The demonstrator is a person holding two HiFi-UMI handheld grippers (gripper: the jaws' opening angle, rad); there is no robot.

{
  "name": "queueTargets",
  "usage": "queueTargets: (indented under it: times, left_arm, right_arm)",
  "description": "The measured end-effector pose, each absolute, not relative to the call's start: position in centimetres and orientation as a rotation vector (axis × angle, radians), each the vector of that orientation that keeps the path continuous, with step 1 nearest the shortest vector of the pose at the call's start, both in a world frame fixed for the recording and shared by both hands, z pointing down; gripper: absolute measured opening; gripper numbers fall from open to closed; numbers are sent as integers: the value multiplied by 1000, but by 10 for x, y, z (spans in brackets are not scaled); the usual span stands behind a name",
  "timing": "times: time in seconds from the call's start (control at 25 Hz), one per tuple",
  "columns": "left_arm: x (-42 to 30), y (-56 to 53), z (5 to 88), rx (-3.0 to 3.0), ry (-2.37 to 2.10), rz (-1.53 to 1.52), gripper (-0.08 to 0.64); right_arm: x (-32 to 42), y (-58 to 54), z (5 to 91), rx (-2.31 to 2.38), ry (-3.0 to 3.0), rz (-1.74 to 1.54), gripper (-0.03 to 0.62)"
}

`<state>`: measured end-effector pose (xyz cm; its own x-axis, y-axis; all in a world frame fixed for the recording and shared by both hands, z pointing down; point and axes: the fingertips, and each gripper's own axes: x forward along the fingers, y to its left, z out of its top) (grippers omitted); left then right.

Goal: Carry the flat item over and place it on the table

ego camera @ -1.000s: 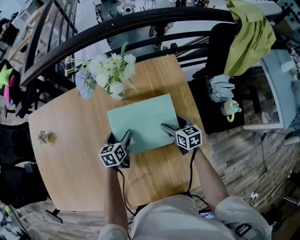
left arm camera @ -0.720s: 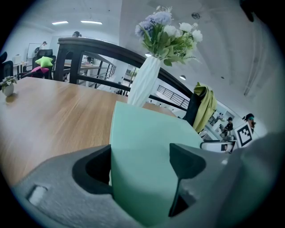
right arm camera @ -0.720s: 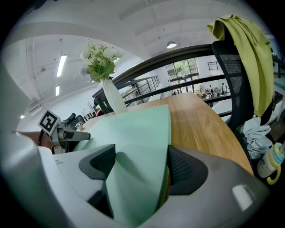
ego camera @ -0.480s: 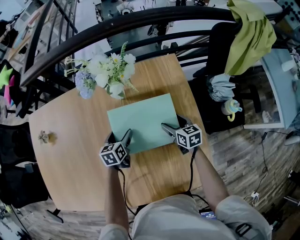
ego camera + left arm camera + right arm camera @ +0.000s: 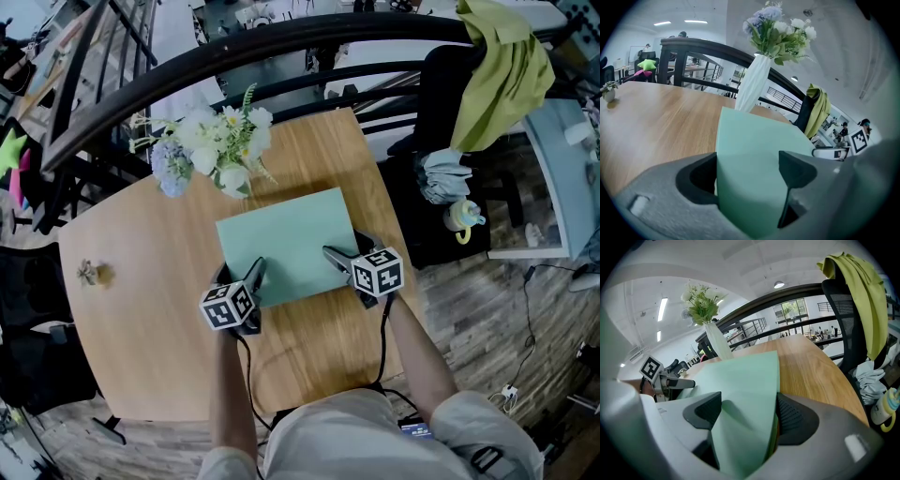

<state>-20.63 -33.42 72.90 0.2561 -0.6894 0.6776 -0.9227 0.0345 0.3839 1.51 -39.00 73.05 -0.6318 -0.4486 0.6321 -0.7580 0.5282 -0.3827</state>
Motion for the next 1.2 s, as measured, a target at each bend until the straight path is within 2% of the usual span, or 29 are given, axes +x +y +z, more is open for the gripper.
queueTargets:
  times: [1.2]
  left_arm:
    - [-211,-325,727,1683,-1528,383,416]
  right_arm:
    - [20,-391,727,981,-2304,879,374]
